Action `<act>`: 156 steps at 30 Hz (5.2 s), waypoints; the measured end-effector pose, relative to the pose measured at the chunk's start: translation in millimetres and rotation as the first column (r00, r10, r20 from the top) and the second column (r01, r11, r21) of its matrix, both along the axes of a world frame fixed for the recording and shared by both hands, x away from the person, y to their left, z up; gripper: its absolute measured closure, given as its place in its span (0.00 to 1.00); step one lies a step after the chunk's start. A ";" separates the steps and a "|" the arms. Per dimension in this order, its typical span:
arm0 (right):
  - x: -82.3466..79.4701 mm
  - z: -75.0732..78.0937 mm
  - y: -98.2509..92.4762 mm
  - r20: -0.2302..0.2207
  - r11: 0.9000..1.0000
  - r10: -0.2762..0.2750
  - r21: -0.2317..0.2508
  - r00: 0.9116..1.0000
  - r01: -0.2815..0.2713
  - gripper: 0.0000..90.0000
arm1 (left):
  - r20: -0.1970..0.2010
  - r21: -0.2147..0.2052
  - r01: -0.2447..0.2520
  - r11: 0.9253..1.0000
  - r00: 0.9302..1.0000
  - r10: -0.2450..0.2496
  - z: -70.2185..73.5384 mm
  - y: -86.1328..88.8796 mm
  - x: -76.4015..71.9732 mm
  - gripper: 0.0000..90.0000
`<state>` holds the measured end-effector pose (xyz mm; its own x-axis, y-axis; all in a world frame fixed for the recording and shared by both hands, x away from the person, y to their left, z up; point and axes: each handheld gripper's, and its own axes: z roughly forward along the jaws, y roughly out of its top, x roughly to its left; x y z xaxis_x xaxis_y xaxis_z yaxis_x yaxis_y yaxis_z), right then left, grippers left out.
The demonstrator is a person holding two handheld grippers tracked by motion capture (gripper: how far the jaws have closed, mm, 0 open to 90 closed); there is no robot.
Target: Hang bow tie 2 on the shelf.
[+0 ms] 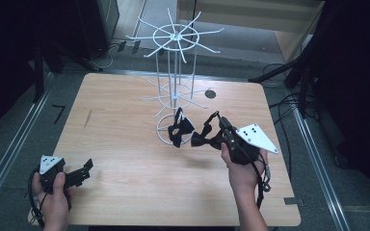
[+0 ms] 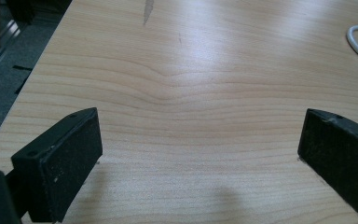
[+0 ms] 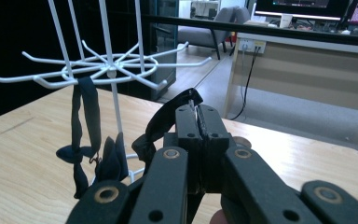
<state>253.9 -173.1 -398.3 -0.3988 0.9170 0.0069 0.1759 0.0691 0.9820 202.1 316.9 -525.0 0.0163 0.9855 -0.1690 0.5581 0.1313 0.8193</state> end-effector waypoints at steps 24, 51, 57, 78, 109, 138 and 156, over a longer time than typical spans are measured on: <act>10.3 15.7 13.8 0.024 1.000 0.026 -0.006 0.999 -0.026 1.00 | 0.001 -0.002 0.005 1.000 1.000 -0.005 -0.1 0.7 -0.2 0.00; 43.5 14.9 16.4 -0.051 0.998 0.058 0.022 0.997 -0.057 1.00 | 0.002 -0.004 0.001 1.000 1.000 -0.001 -0.1 0.7 -0.3 0.00; 49.2 9.3 15.0 -0.081 0.997 0.066 0.039 0.995 -0.063 1.00 | 0.003 -0.004 0.003 1.000 1.000 -0.003 -0.1 0.6 -0.3 0.00; 60.6 -10.8 35.9 -0.132 0.992 0.103 0.086 0.986 -0.092 1.00 | 0.004 -0.003 0.002 1.000 1.000 -0.002 0.0 0.5 -0.5 0.00; 57.8 -29.7 29.2 -0.133 0.988 0.129 0.098 0.983 -0.117 0.52 | 0.003 -0.003 0.005 1.000 1.000 -0.005 0.0 0.5 -0.4 0.00; 27.8 -65.9 -34.6 -0.220 0.992 0.098 0.094 0.971 -0.079 0.00 | 0.004 -0.003 0.002 1.000 1.000 -0.002 0.0 0.3 -0.4 0.00; 11.1 -94.0 -74.3 -0.246 0.997 0.026 0.083 0.969 -0.005 0.00 | 0.002 -0.004 0.000 1.000 1.000 0.000 0.0 0.6 -0.4 0.00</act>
<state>265.0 -247.4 -492.3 -0.3897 0.9030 0.1811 0.4131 -0.0044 0.9107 201.8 317.4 -525.0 0.0165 0.9848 -0.1728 0.5562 0.1346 0.8200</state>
